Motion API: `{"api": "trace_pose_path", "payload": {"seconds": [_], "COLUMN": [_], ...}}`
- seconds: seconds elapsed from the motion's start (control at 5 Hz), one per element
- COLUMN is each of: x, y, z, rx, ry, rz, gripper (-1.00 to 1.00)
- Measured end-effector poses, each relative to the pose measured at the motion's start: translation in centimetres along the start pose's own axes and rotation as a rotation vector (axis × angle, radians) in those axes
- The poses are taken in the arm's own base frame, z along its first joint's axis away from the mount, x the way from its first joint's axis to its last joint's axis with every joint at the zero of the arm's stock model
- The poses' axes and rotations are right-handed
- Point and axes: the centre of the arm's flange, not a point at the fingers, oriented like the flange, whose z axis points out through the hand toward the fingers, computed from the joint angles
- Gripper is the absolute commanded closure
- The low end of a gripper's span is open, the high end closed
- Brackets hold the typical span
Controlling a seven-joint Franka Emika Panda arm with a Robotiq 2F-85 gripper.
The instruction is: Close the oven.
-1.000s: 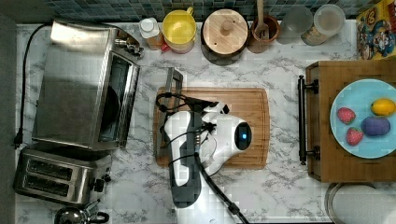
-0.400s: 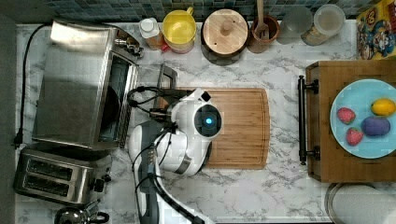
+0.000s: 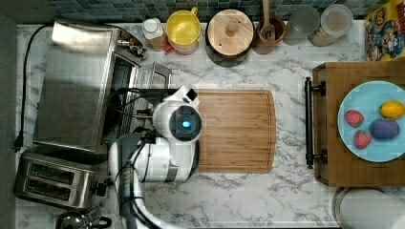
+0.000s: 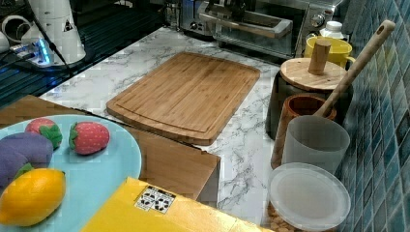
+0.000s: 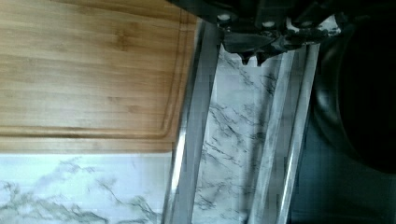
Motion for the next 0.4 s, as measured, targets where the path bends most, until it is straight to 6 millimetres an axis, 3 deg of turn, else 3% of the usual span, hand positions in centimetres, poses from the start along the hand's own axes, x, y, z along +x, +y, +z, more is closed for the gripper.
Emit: {"api": "trace_pose_path", "payload": {"seconds": [0.4], "x": [0.4], "y": [-8.7], "z": [-2.0], "rx": [-0.104], "ry": [0.069], "rz": [-0.048], "gripper": [1.00]}}
